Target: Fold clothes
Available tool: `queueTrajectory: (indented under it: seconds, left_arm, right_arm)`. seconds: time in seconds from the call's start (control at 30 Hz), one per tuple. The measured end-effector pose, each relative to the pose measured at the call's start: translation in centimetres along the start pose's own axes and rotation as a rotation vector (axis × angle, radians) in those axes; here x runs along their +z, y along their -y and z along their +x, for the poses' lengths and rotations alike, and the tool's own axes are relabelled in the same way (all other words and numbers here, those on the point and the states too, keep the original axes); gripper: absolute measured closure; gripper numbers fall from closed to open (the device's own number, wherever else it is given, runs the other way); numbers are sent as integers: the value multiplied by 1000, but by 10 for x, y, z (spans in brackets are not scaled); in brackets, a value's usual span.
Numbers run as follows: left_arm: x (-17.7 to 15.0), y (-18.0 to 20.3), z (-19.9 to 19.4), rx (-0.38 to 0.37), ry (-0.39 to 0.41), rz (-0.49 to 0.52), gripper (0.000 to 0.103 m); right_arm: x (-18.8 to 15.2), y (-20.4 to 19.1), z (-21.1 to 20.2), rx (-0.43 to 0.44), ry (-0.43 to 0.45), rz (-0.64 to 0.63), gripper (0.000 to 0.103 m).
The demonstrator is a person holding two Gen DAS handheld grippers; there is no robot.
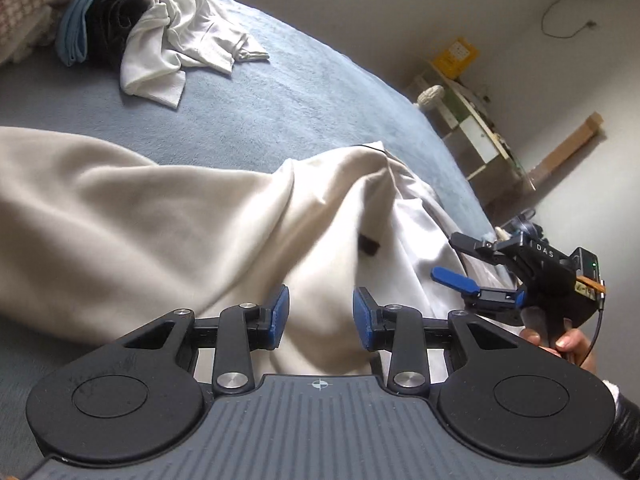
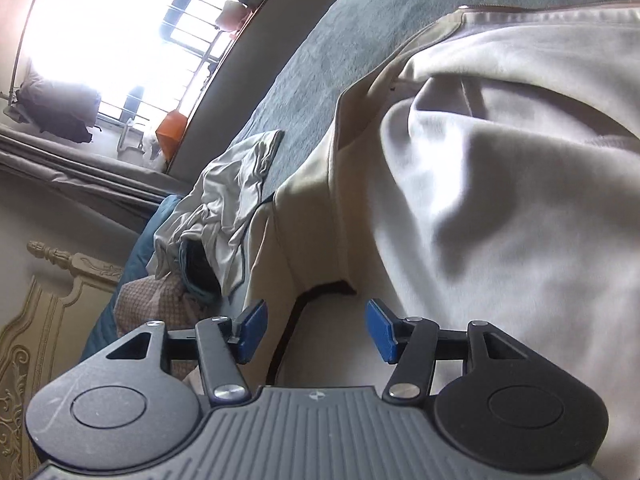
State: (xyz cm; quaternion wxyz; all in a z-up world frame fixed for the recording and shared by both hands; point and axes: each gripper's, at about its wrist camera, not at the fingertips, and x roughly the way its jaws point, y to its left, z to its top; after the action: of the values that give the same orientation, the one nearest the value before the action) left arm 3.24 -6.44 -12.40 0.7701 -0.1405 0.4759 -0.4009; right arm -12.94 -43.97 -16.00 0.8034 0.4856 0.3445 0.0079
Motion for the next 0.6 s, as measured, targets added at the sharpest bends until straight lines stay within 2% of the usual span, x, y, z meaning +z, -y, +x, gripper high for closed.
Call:
queueTrajectory:
  seconds: [0.2,0.33,0.5,0.6]
  left_arm:
    - [15,-19,24,-1,-8,5,69]
    - [16,-25,42,5,-18,4,69]
    - [19,-29,58,15,9,15,69]
    - [23,-31,63,12,35,14,69]
  right_arm:
    - [28,3,49,11,-7,-60,45]
    - [38,11,71,45,-3,-50,45]
    - [38,26,95,70,-53,-27,46]
    - [36,25,98,127,-87,-40,51]
